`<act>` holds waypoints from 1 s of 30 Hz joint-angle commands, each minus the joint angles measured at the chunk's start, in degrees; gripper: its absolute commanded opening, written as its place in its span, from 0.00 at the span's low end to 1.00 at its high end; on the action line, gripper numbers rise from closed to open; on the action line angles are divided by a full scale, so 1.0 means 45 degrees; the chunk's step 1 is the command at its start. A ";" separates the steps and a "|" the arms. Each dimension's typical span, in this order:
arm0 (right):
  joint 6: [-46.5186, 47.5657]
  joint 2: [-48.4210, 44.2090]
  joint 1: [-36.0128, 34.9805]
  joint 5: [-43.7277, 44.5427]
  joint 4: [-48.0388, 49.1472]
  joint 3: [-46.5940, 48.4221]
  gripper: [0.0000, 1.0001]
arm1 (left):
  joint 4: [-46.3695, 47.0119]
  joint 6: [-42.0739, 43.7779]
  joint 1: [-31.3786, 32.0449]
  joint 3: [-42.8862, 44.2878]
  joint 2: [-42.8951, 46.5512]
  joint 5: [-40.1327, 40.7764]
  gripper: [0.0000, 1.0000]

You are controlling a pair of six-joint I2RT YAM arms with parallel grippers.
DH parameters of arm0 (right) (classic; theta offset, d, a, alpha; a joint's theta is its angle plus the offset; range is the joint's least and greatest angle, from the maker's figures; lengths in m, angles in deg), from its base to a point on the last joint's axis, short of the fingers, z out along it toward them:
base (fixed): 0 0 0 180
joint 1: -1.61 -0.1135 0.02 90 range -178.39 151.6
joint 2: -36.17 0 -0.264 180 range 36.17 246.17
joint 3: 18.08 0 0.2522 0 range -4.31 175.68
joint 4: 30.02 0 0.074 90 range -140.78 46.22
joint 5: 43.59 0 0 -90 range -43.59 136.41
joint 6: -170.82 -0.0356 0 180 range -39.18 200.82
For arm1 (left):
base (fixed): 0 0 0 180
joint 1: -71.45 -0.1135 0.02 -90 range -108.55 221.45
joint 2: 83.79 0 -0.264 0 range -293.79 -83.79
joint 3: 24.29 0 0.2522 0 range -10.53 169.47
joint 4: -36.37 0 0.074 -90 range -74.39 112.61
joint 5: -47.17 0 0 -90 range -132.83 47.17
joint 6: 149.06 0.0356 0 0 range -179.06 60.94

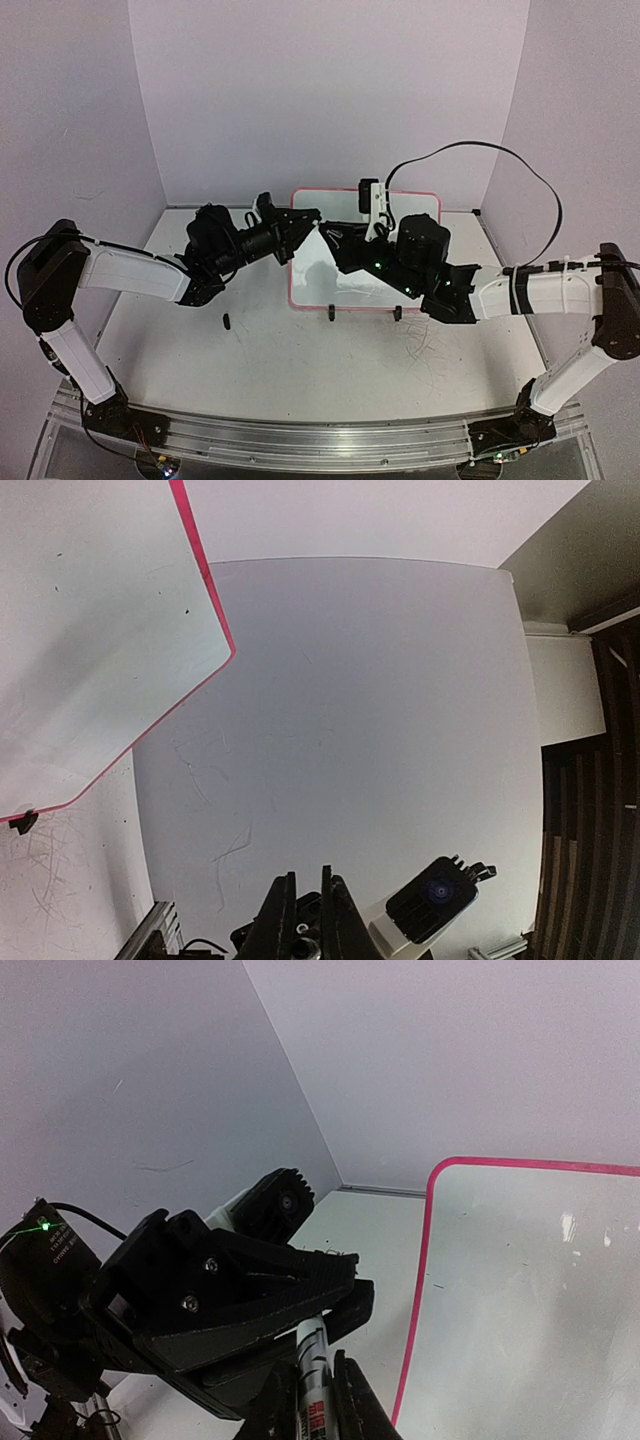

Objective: Write a sentence on the whiteboard
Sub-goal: Pass from the left arm to the right, then hold the whiteboard at the center of the board.

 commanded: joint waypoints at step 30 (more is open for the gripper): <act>0.3223 -0.4302 0.0245 0.6142 -0.7251 0.0702 0.00 | -0.7655 0.9038 -0.2420 -0.0808 0.4749 0.0085 0.99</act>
